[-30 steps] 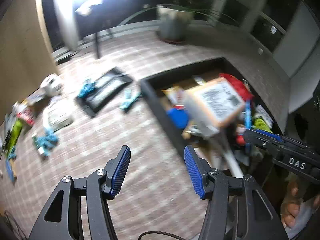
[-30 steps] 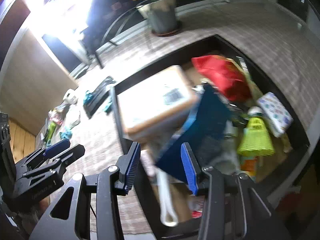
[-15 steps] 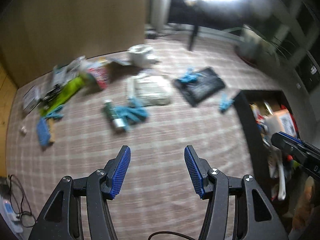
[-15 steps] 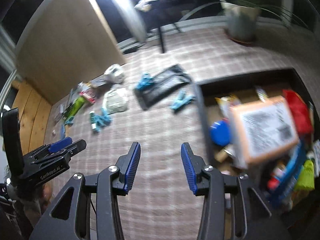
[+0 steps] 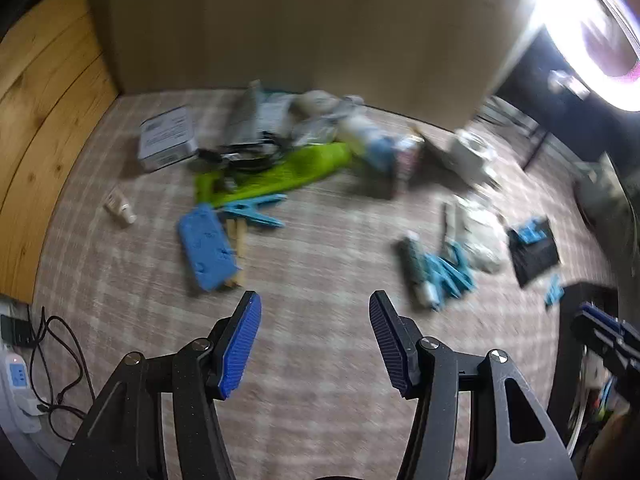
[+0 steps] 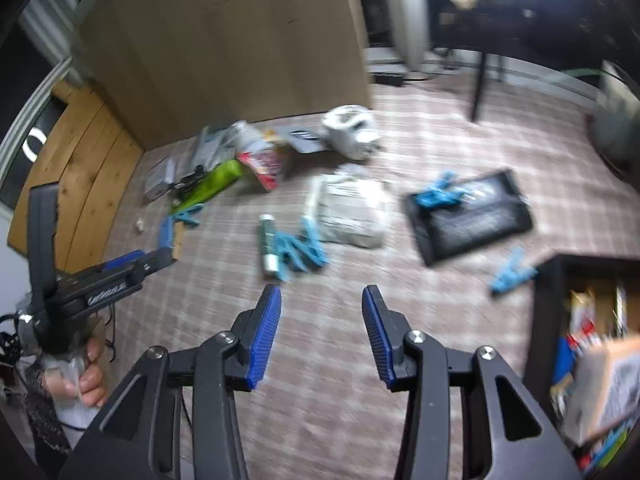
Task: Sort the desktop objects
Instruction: 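Move both grippers back over the cluttered tablecloth, then grasp the blue phone stand with the left gripper while the right grasps the green glue stick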
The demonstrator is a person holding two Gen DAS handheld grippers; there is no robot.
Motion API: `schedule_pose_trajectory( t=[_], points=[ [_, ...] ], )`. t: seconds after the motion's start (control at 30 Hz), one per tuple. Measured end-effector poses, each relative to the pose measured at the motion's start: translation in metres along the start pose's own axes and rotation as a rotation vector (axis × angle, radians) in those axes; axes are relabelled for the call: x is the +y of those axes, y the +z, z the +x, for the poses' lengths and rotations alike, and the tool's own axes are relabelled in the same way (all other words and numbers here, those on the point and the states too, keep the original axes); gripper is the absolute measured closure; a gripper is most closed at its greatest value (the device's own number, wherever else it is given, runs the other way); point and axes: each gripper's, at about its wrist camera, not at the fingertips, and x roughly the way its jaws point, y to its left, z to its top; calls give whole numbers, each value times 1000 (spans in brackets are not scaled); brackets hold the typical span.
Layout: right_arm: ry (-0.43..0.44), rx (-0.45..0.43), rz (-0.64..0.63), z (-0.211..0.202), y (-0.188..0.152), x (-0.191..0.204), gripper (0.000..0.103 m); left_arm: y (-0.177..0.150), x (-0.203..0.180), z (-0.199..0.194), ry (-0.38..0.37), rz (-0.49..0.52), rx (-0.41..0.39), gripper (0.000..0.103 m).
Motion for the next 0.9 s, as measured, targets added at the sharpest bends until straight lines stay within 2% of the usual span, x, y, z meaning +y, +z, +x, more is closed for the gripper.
schedule_pose_trajectory(
  t=[0.23,0.5,0.73,0.9],
  points=[
    [63,118,-62,58,37,35,62,23,48,28,16,-111,44,49],
    [76,210,-87,112,60,54,62,39,93,55,33,-222,88,50],
    [72,243,-107,134,68,63,62,44,104,75,29,-253,118,50],
    [61,256,-114,142,71,65,62,45,101,80,47,-235,122,50]
  ],
)
